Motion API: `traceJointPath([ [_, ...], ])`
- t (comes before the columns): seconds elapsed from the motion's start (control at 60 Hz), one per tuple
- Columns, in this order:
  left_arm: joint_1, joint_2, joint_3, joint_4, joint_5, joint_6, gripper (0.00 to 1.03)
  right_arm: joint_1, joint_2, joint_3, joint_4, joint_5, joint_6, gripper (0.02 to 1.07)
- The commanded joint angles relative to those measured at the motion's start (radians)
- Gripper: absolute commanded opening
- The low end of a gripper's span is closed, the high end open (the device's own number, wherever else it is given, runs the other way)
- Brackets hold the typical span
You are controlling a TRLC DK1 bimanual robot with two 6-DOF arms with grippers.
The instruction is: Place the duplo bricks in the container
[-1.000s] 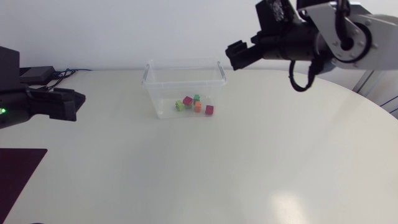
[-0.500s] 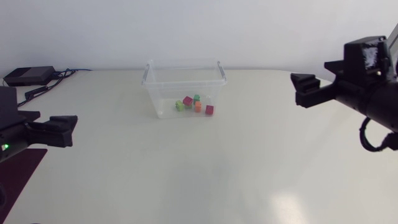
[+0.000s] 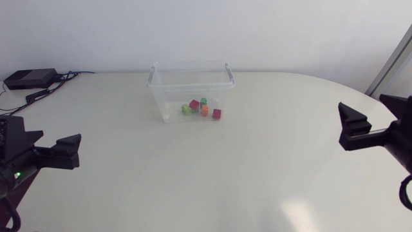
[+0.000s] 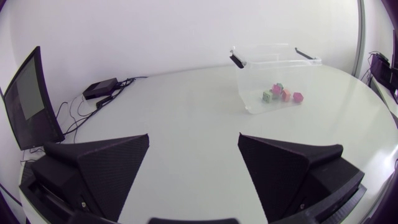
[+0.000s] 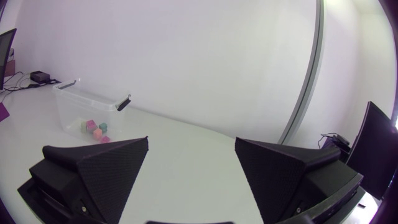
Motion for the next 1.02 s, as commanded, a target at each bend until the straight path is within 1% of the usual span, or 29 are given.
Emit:
traceJointPath([
  [0.0, 0.017, -0.046, -0.056, 0.037, 0.019, 0.004, 1.0, -0.01, -0.044, -0.055, -0.003, 0.0, 0.012, 1.03],
  [0.817, 0.134, -0.475, -0.454, 0.377, 0.232, -0.079, 0.99, -0.056, -0.45, -0.426, 0.051, -0.082, 0.244, 1.03],
  [1.0, 0.136, -0.48, -0.459, 0.381, 0.235, -0.08, 0.99, -0.057, -0.455, -0.43, 0.051, -0.083, 0.247, 1.03],
])
